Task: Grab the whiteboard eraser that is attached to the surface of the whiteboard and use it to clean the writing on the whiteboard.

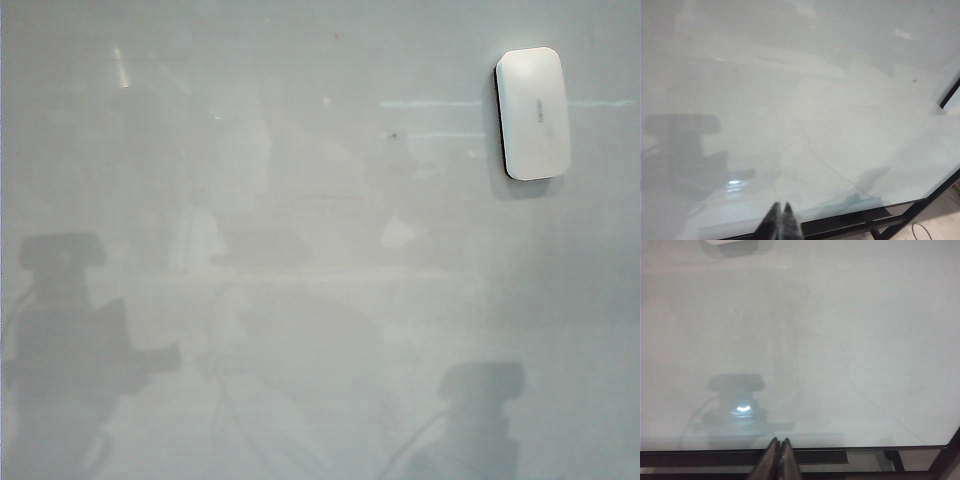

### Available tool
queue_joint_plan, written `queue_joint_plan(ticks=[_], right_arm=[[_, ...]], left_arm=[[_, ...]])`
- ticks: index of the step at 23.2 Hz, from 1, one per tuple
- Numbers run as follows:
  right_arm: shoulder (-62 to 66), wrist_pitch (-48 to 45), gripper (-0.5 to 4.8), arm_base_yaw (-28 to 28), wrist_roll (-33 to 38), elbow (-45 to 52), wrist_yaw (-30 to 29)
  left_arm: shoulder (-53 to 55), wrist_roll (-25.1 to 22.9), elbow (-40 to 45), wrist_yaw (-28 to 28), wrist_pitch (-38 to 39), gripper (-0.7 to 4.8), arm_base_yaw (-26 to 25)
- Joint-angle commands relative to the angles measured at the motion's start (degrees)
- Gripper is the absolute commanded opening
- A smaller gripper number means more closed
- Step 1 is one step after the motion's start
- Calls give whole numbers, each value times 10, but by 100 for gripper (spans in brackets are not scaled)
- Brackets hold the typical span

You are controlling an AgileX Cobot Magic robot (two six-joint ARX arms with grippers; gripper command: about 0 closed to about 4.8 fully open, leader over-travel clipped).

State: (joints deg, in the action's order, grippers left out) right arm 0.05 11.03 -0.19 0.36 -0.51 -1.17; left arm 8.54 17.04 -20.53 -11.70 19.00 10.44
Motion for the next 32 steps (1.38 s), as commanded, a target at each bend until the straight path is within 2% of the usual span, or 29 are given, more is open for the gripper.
queue_joint_plan(ticks=[1, 10, 12, 14, 18, 23, 28, 32], right_arm=[[0, -6, 4, 0, -2, 4, -3], [0, -6, 4, 0, -2, 4, -3], [0, -6, 4, 0, -2, 4, -3], [0, -5, 4, 0, -2, 4, -3], [0, -6, 4, 0, -2, 4, -3], [0, -6, 4, 1, -2, 4, -3], [0, -6, 4, 1, -2, 3, -3], [0, -6, 4, 1, -2, 3, -3]], left_arm=[[0, 1, -1, 1, -7, -3, 0], [-1, 0, 0, 1, -7, -3, 0], [-11, -76, 8, 26, -3, -3, -1], [-24, -113, 19, 60, -4, -3, -6], [-71, -152, 68, 102, -36, -3, -47], [-81, -200, 123, 93, -87, -3, -85], [-81, -196, 193, 92, -162, -3, -96], [-81, -200, 200, 111, -127, -3, -96]])
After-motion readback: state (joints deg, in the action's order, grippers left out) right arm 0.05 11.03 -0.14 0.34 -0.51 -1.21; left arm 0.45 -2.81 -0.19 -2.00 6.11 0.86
